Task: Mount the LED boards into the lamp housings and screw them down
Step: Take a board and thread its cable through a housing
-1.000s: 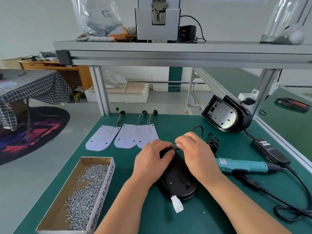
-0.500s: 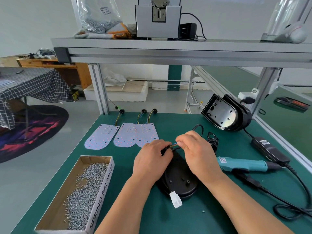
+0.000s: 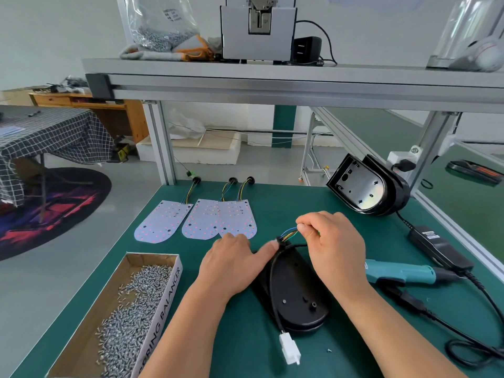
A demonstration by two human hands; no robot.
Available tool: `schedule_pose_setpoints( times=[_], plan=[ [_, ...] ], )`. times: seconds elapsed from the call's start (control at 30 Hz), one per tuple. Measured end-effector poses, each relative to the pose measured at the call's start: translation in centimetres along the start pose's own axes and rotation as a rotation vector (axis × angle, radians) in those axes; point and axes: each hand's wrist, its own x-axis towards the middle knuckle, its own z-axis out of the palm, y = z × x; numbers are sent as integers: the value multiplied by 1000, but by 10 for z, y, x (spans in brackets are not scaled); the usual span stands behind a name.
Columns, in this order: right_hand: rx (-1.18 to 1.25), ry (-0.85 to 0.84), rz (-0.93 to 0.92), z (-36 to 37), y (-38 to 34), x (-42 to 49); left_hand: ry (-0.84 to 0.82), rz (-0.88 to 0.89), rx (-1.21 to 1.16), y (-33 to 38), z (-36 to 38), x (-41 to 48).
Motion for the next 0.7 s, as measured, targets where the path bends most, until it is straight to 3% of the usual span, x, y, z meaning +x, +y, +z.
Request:
schedule_pose_setpoints(
  times=[0.2,0.4,0.57,0.7],
  plan=[
    [-67,39,-162,-5,12,4,-109,13,-49,-2,-18,-4],
    [-76,-218,-350,-4,4,0,-97,-24,-193,1,-25,-6],
    [-59,-225,-266,-8,-3,2,-75,-156,-864,3,-18,-2],
    [31,-255,-40,-12,-4,1,-5,-153,-1147,10,-7,0]
  ],
)
